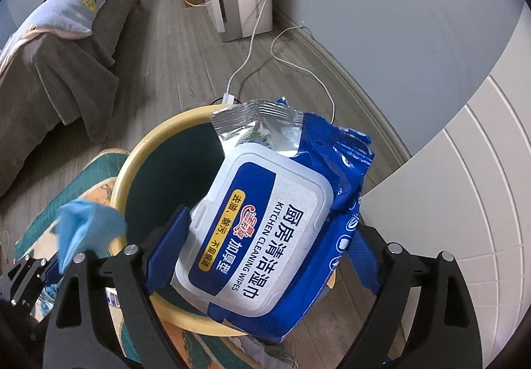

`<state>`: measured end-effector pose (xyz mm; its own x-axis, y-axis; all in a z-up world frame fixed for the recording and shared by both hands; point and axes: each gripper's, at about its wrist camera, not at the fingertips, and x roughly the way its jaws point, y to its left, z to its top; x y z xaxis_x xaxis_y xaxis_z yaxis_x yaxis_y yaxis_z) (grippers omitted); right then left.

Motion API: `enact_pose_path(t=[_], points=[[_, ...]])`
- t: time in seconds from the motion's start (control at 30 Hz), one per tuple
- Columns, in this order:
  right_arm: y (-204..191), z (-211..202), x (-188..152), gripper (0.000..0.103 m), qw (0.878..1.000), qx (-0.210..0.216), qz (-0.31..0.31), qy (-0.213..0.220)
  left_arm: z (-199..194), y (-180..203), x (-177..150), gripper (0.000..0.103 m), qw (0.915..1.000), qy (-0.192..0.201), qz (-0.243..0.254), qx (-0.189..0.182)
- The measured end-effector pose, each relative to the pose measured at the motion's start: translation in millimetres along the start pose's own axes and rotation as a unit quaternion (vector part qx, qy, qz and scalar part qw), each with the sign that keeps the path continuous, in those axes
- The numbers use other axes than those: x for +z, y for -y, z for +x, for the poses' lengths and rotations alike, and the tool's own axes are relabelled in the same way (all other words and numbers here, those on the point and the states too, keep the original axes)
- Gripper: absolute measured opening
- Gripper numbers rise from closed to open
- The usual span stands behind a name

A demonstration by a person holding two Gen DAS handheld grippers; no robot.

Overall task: Collect trash
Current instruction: 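Carry the wipes pack over the bin and release it with the right gripper, then move the right gripper back over the cushion toward the blue masks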

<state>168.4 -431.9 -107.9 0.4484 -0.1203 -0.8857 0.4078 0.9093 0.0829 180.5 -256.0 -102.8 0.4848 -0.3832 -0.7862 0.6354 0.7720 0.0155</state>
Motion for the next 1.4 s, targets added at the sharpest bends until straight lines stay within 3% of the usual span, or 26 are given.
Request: enact_pose_path(t=[0.07,0.13,0.4,0.6,0.83,1.17,1.4], points=[[3.2,-0.1,0.4,0.09,1.0,0.008,0.015,-0.002,2.7,0.8,1.1,0.049,1.0,0.003,0.001,0.003],[5.4,0.0,1.4,0.092,1.0,0.012,0.024,-0.002,1.9,1.6,0.3,0.06,0.9999,0.007,0.004,0.006],[2.2,-3.3,3.8,0.097,1.0,0.01,0.023,-0.001,-12.2,0.1,-5.8,0.093,0.999,0.02,0.004,0.041],[-2.2,-13.7,5.1,0.097,1.0,0.002,0.018,0.008,-38.4,-8.7,-10.1,0.094,0.9979,0.024,-0.001,0.06],[-15.5,-35.5,-2.4,0.097,1.0,0.017,0.012,0.017,-104.3,-40.7,-22.9,0.096,0.9944,0.05,-0.032,0.087],[-74.3,-80.0,-28.7,0.097,0.997,0.063,-0.037,0.028,-198.9,-91.1,-66.5,0.097,0.9813,0.079,-0.08,0.156],[-139.3,-114.7,-61.0,0.097,0.991,0.091,-0.091,0.048,-239.2,-135.8,-114.9,0.098,0.9636,0.089,-0.161,0.194]])
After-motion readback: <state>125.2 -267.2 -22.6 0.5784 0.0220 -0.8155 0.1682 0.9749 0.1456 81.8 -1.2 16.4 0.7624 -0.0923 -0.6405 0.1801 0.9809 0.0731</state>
